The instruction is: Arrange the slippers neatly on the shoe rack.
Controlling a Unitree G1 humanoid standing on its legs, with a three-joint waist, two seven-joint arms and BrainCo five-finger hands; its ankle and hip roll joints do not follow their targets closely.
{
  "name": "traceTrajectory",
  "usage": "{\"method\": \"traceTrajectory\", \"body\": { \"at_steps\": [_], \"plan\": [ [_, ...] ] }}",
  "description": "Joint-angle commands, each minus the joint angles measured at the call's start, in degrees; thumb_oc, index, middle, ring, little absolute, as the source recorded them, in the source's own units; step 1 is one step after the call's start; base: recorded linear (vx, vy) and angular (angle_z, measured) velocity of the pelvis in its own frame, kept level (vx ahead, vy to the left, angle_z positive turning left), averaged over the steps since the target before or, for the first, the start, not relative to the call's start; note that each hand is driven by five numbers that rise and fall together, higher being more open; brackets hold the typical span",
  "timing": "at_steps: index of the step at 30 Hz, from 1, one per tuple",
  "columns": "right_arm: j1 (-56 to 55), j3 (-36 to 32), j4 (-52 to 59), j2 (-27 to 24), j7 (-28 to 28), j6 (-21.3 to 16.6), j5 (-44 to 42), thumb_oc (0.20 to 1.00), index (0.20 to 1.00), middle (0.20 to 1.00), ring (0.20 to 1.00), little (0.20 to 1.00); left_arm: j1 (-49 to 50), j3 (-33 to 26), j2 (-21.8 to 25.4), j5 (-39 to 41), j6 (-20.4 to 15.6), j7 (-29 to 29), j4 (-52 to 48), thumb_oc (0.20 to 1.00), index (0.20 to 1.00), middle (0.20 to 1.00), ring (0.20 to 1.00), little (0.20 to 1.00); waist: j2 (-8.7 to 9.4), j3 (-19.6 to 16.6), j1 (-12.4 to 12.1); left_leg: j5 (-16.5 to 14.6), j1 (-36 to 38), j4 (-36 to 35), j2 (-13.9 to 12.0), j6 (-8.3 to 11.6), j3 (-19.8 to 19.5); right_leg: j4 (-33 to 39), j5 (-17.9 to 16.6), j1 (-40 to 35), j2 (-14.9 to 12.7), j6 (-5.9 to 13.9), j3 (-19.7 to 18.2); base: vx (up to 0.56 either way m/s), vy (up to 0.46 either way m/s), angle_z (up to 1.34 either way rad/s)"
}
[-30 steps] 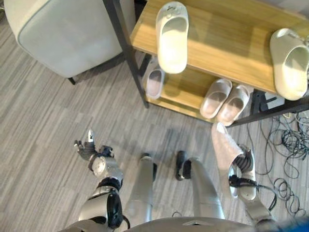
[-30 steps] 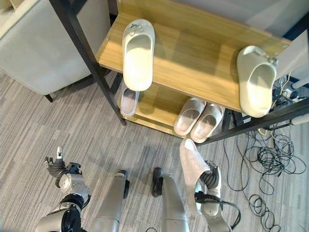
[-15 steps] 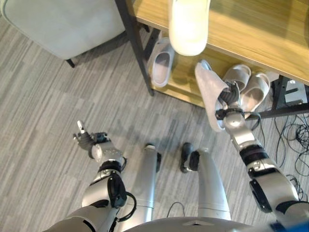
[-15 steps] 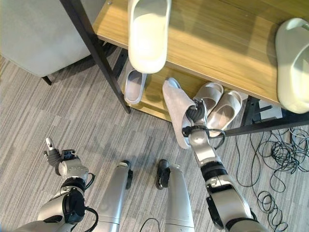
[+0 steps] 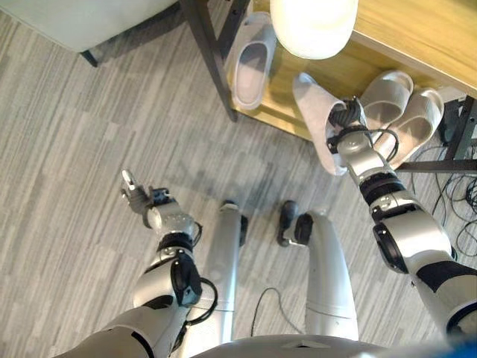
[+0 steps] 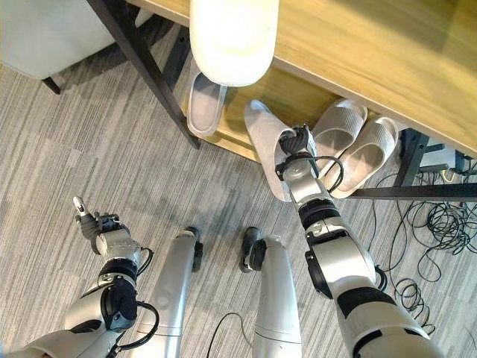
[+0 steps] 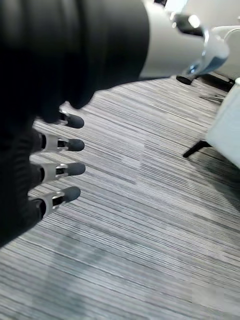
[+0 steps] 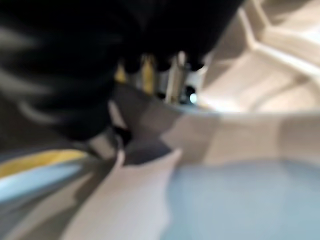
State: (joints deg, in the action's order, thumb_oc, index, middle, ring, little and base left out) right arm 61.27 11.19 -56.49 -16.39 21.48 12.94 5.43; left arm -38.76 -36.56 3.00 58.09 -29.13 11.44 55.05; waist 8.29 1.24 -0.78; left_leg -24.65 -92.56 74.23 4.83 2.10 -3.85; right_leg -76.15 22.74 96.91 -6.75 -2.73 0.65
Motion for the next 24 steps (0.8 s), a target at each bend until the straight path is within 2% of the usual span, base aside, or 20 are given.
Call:
{"method": "traceTrajectory", "body": {
  "at_steps": [1,4,5,6,8,9,10,12,14,19,24],
  "plan": [
    [12.56,2.96,-2.94,-1.62,0.88,-1.97,0.91,0.2,0.2,0.2,0.2,0.2,-2.19,-1.87,2.3,-0.8,-0.65,-1.63,-3.45,1.0,1.0,1.0,1.0,1.0,0.07,6.11,-0.4,-1.32,2.61,-0.59,-1.0,-0.39,1.63,-4.64,6.31,-7.09,0.68,0.53,0.83,0.0,0.0,0.0],
    [18.74,5.25,-7.46,-1.56,0.42,0.13,0.14,0.2,0.2,0.2,0.2,0.2,-2.25,-1.1,2.0,-1.52,-0.76,-1.72,-3.93,1.0,1.0,1.0,1.0,1.0,0.04,6.75,-0.71,-0.88,2.61,-1.1,-0.71,-0.68,1.59,-4.3,6.06,-7.06,0.41,0.59,0.7,0.0,0.0,0.0],
    [19.55,6.02,-8.73,-1.89,0.63,0.25,0.36,0.2,0.2,0.2,0.2,0.2,-2.19,-1.02,1.86,-1.61,-0.68,-1.86,-4.19,1.0,1.0,1.0,1.0,1.0,0.04,6.88,-0.82,-0.75,2.61,-1.21,-0.62,-0.74,1.64,-4.19,6.0,-7.11,0.33,0.61,0.69,-0.07,0.005,0.04],
    [20.35,6.16,-9.55,-1.84,0.83,0.41,0.14,0.2,0.2,0.2,0.2,0.2,-1.98,-0.86,1.62,-1.61,-0.54,-2.13,-4.58,1.0,1.0,1.0,1.0,1.0,0.1,7.74,-0.98,0.81,2.61,-1.77,-0.55,-0.58,1.66,-3.84,4.9,-7.01,0.54,0.54,0.35,-0.07,0.009,0.08],
    [22.44,6.21,-12.33,-1.9,1.73,0.42,-1.02,0.2,0.2,0.2,0.2,0.2,-1.64,-0.25,1.4,-2.19,-0.05,-2.4,-4.8,1.0,1.0,1.0,1.0,1.0,0.0,8.04,-1.26,1.13,2.61,-2.28,-0.36,-0.72,1.83,-3.59,4.91,-6.96,0.48,0.64,0.28,-0.03,0.014,0.08],
    [23.63,6.19,-13.36,-1.82,2.06,0.32,-1.67,0.2,0.2,0.2,0.2,0.2,-1.63,-0.15,1.49,-2.35,-0.1,-2.28,-4.71,1.0,1.0,1.0,1.0,1.0,0.03,8.16,-1.29,1.25,2.61,-2.5,-0.28,-0.75,1.89,-3.42,4.88,-6.96,0.42,0.67,0.22,0.08,0.023,0.04],
    [24.32,5.89,-14.67,-2.12,2.45,-0.08,-2.68,0.2,0.2,0.2,0.2,0.2,-1.3,0.28,1.73,-3.47,-0.49,-1.45,-4.58,1.0,1.0,1.0,1.0,1.0,-0.05,7.45,-1.28,-0.27,2.61,-2.29,-0.2,-1.02,1.95,-3.68,6.1,-6.99,0.13,0.75,0.52,0.08,0.024,0.03],
    [26.08,6.39,-16.74,-2.71,3.11,-0.9,-4.48,0.2,0.2,0.2,0.2,0.2,-0.87,0.64,1.58,-4.73,-1.66,0.66,-4.79,1.0,1.0,1.0,1.0,1.0,-0.01,8.35,-1.37,0.66,2.61,-2.81,-0.11,-1.02,2.04,-3.45,5.53,-7.1,0.11,0.61,0.38,0.04,0.015,0.03],
    [27.61,6.69,-19.37,-3.26,4.32,-2.24,-6.41,0.2,0.2,0.2,0.2,0.2,-0.07,1.57,-0.03,-5.56,-2.5,1.69,-6.36,1.0,1.0,1.0,1.0,1.0,-0.02,8.82,-1.51,0.3,2.61,-2.53,0.11,-1.05,2.06,-3.74,5.85,-7.18,0.14,0.61,0.35,0.02,0.0,0.05],
    [33.92,9.28,-27.13,-4.61,7.04,-2.01,-8.6,0.2,0.2,0.2,0.2,0.2,2.53,2.83,-3.02,-4.81,-2.48,-0.15,-8.64,1.0,1.0,1.0,1.0,1.0,-0.25,9.63,-1.66,0.88,2.61,-2.89,0.49,-1.06,2.58,-3.69,5.57,-7.27,-0.01,0.69,0.13,0.0,0.009,0.05],
    [36.11,10.68,-30.64,-5.67,6.89,-2.75,-9.95,0.2,0.2,0.2,0.2,0.2,4.63,2.99,-3.42,-5.01,-2.27,-1.83,-7.92,1.0,1.0,1.0,1.0,1.0,-0.87,9.75,-1.95,0.62,2.61,-2.66,0.89,-1.34,2.93,-4.27,6.09,-7.27,-0.37,0.67,0.27,0.01,0.01,0.01]
  ]
}}
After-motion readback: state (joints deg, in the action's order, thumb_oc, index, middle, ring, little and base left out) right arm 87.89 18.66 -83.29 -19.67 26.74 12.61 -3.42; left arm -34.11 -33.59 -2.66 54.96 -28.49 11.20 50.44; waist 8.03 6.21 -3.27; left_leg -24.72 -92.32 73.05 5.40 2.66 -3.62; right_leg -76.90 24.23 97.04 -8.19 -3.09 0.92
